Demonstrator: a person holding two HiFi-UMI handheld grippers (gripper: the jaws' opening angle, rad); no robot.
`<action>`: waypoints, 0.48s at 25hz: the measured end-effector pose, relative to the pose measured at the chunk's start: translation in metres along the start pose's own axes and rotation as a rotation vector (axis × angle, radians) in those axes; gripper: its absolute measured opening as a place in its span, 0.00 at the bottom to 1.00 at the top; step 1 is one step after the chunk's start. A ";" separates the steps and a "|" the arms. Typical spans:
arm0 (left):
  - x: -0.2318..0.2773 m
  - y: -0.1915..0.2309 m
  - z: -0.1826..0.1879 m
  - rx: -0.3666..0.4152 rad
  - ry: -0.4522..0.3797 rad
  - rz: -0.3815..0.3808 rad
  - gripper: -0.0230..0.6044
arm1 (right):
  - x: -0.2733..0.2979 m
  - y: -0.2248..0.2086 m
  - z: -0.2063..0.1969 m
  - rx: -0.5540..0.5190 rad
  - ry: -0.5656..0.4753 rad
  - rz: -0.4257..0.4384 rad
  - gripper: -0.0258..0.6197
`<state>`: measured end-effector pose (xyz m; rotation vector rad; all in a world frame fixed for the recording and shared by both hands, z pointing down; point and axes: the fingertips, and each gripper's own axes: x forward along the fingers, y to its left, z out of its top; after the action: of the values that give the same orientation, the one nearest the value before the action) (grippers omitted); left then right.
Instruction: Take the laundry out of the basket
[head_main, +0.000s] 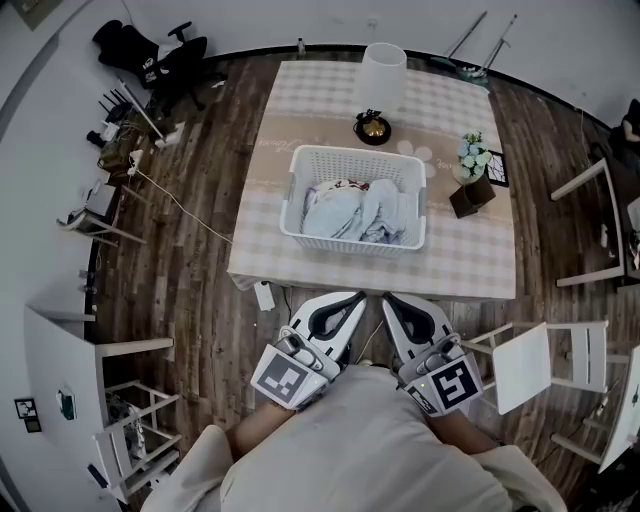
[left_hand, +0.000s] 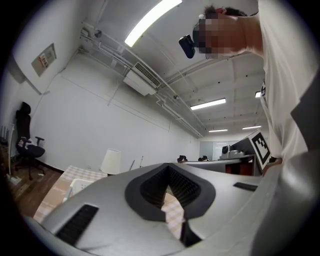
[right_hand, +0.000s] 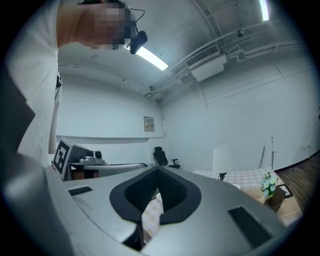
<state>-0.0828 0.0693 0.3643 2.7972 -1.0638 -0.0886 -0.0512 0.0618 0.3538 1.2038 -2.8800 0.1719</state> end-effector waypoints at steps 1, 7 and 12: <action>0.000 0.009 0.002 0.001 0.001 -0.002 0.08 | 0.009 0.000 0.001 0.000 0.000 -0.002 0.07; 0.000 0.051 0.005 0.003 0.006 -0.024 0.08 | 0.050 -0.004 0.000 -0.002 0.008 -0.024 0.07; 0.004 0.069 0.008 0.003 0.011 -0.049 0.08 | 0.068 -0.008 -0.004 0.015 0.013 -0.050 0.07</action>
<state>-0.1264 0.0151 0.3671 2.8231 -0.9945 -0.0771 -0.0934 0.0090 0.3622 1.2711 -2.8393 0.2002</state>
